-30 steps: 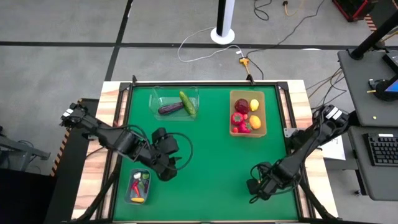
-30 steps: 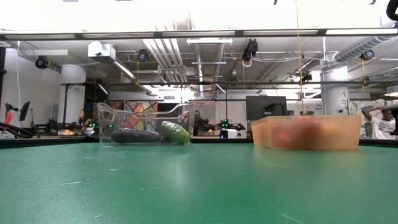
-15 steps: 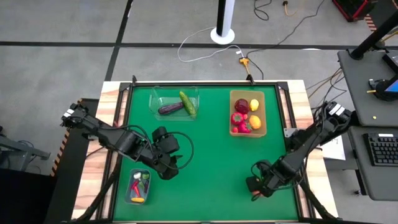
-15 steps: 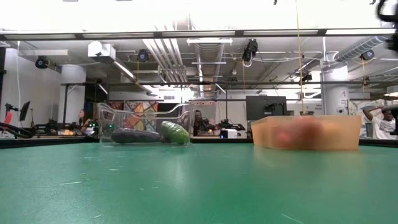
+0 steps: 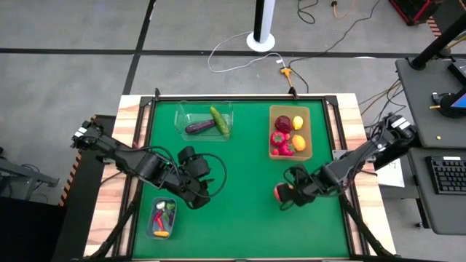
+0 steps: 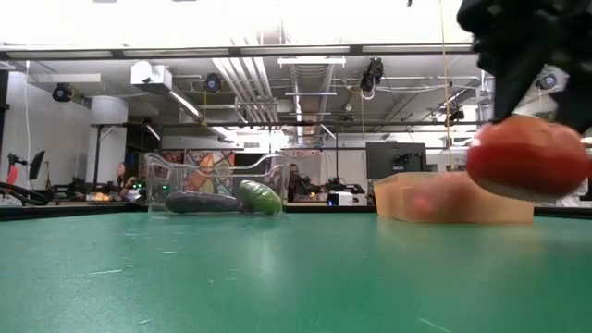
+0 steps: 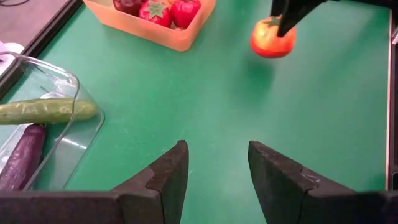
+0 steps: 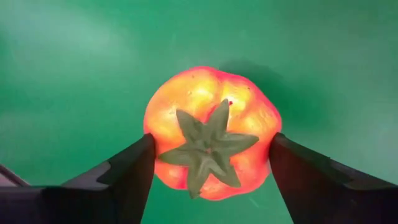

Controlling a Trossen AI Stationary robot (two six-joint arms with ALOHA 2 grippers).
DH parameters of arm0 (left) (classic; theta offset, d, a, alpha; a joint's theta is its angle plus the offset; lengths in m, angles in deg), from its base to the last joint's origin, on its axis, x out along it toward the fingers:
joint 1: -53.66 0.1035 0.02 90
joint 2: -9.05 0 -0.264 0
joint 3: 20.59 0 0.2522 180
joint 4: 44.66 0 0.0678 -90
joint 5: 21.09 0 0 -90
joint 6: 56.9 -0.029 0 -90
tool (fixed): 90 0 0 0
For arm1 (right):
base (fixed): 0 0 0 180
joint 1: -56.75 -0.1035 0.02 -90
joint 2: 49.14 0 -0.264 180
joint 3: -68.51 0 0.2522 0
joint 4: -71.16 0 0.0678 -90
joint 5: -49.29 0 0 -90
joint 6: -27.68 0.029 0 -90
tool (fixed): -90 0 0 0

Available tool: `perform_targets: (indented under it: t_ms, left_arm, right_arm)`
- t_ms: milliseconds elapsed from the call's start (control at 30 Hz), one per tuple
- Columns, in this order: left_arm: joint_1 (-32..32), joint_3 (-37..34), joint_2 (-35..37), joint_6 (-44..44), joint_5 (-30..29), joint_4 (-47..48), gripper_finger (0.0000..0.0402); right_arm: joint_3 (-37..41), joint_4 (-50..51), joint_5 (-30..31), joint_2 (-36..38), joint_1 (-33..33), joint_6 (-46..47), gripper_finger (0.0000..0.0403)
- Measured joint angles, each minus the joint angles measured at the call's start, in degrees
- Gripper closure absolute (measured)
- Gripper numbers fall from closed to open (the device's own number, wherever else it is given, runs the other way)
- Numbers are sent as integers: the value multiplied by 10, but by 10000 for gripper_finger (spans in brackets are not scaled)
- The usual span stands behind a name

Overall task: Sort produce into baskets
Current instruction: Put the orange tomato into the orange bin

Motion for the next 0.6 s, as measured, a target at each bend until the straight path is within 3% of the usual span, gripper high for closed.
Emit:
perform_targets:
  t_ms: [600]
  left_arm:
    - [0, 0, 0, 5, 0, 0, 251]
  right_arm:
    - [14, -2, -19, 11, 45, -90, 133]
